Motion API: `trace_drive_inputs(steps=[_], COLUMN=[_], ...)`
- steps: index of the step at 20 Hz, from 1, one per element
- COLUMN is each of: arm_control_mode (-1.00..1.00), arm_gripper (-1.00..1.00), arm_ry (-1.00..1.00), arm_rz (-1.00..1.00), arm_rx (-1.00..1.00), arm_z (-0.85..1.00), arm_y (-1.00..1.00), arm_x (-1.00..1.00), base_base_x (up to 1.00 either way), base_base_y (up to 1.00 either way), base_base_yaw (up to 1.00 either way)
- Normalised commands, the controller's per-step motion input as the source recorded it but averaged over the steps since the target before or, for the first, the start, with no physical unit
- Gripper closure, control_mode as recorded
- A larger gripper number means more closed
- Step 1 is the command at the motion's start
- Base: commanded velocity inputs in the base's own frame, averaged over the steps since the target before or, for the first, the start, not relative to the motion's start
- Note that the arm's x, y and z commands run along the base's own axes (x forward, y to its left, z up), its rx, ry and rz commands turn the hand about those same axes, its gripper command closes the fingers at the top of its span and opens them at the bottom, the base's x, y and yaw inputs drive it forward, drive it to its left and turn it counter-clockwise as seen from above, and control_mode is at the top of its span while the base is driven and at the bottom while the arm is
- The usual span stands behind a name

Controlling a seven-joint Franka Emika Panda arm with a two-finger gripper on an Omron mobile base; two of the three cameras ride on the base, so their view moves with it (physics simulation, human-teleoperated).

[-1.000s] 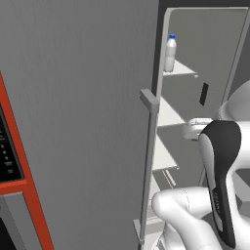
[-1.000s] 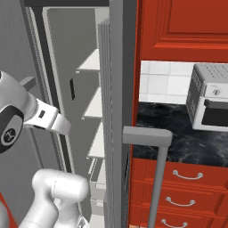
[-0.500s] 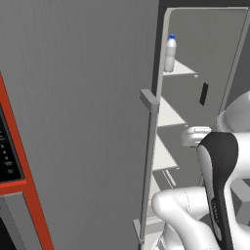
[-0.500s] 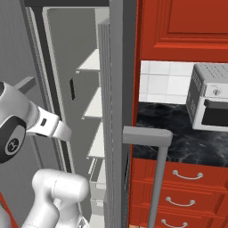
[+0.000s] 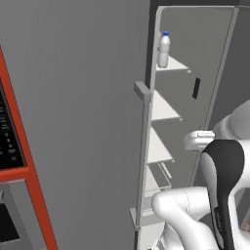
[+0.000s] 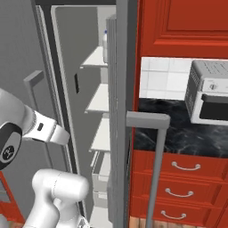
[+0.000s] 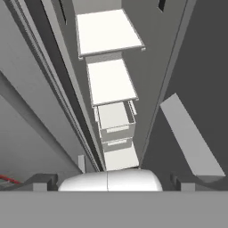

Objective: Take the bottled waters from the counter and place them in the freezer to freeze. Close the freezer door after placing the bottles.

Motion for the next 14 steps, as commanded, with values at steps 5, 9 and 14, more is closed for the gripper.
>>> trace_drive_inputs(steps=[5, 9, 14], arm_control_mode=[1.0, 1.0, 1.0], arm_gripper=[-1.0, -1.0, -1.0], arm_ry=[0.0, 0.0, 0.0], arm_rz=[0.0, 0.0, 0.0], arm_rx=[0.0, 0.0, 0.0], arm_z=[0.0, 0.0, 0.0], arm_y=[0.0, 0.0, 0.0], arm_x=[0.0, 0.0, 0.0], base_base_x=[-0.53, -0.58, -0.56], base_base_y=[0.0, -0.08, -0.1], base_base_yaw=[0.0, 0.0, 0.0])
